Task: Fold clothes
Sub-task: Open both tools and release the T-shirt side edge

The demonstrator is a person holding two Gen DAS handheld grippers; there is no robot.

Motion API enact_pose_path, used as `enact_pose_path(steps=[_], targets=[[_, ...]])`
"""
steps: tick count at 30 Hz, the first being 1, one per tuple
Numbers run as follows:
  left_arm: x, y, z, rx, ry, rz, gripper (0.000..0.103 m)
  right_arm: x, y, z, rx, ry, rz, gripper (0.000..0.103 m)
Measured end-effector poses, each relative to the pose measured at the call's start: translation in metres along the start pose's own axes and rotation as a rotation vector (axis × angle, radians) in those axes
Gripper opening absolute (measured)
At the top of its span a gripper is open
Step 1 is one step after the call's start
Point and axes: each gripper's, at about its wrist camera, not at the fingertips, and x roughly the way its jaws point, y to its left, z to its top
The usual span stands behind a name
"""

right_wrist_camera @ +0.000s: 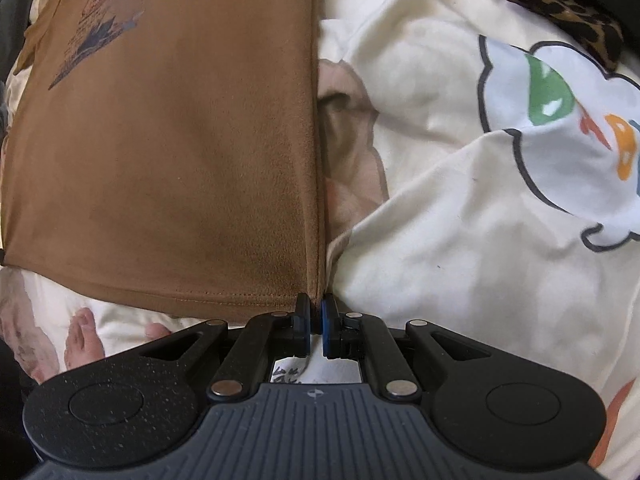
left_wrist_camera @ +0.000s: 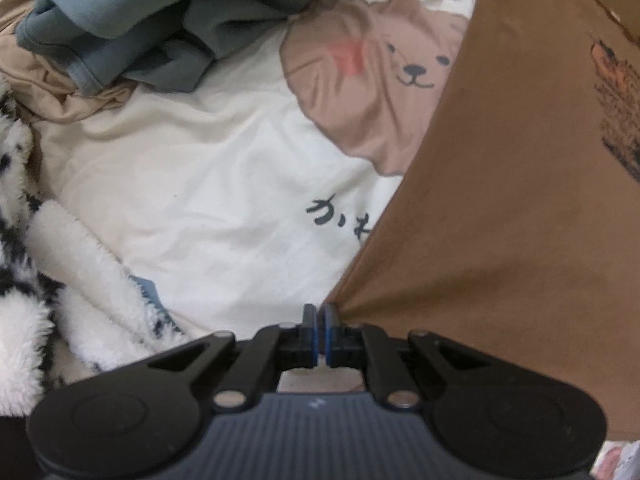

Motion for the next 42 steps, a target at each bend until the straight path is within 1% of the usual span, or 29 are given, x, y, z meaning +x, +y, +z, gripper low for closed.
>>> enact_pose_path(steps=[3, 6, 8, 11, 12, 16, 18, 21, 23, 26, 30, 34, 36, 39, 40, 41, 42], targets=[[0.002, -0.002, 0.001, -0.006, 0.010, 0.010, 0.005, -0.003, -0.004, 0.000, 0.025, 0.006, 0.019, 0.004], [-0.001, -0.003, 0.000, 0.011, 0.035, 0.008, 0.006, -0.007, -0.008, -0.005, 0.056, 0.011, 0.033, 0.006], [-0.007, -0.004, -0.003, 0.023, 0.051, 0.023, 0.006, -0.012, -0.009, -0.009, 0.067, 0.001, 0.045, 0.010], [-0.017, 0.002, -0.007, 0.003, 0.066, 0.035, 0.006, -0.026, -0.012, -0.013, 0.086, -0.025, 0.056, 0.010], [-0.022, 0.004, -0.008, -0.009, 0.062, 0.030, 0.008, -0.031, -0.013, -0.014, 0.092, -0.034, 0.059, 0.010], [-0.050, 0.012, -0.014, -0.056, 0.039, -0.006, 0.010, -0.052, -0.018, -0.018, 0.120, -0.075, 0.072, 0.011], [-0.068, 0.010, -0.013, -0.060, 0.019, -0.021, 0.010, -0.067, -0.019, -0.018, 0.122, -0.107, 0.080, 0.011], [-0.095, 0.008, -0.013, -0.070, -0.013, -0.048, 0.017, -0.091, -0.019, -0.016, 0.100, -0.150, 0.077, 0.013], [-0.111, 0.004, -0.010, -0.077, -0.038, -0.063, 0.019, -0.108, -0.017, -0.013, 0.082, -0.178, 0.069, 0.016], [-0.136, 0.000, -0.003, -0.076, -0.082, -0.093, 0.030, -0.139, -0.022, -0.006, 0.102, -0.239, 0.074, 0.021], [-0.165, -0.006, 0.003, -0.064, -0.127, -0.120, 0.032, -0.183, -0.030, -0.003, 0.119, -0.313, 0.088, 0.021], [-0.191, -0.010, 0.005, -0.064, -0.163, -0.154, 0.037, -0.216, -0.038, 0.000, 0.174, -0.366, 0.121, 0.028], [-0.202, -0.011, 0.005, -0.069, -0.179, -0.165, 0.045, -0.231, -0.039, 0.002, 0.189, -0.391, 0.125, 0.034], [-0.215, -0.012, 0.005, -0.071, -0.198, -0.182, 0.050, -0.254, -0.036, 0.005, 0.190, -0.427, 0.130, 0.034], [-0.218, -0.012, 0.005, -0.070, -0.203, -0.183, 0.051, -0.261, -0.034, 0.007, 0.187, -0.440, 0.129, 0.037], [-0.221, -0.012, 0.006, -0.067, -0.205, -0.186, 0.053, -0.268, -0.032, 0.008, 0.181, -0.452, 0.127, 0.042], [-0.224, -0.012, 0.006, -0.065, -0.207, -0.189, 0.053, -0.276, -0.030, 0.009, 0.176, -0.465, 0.126, 0.044]])
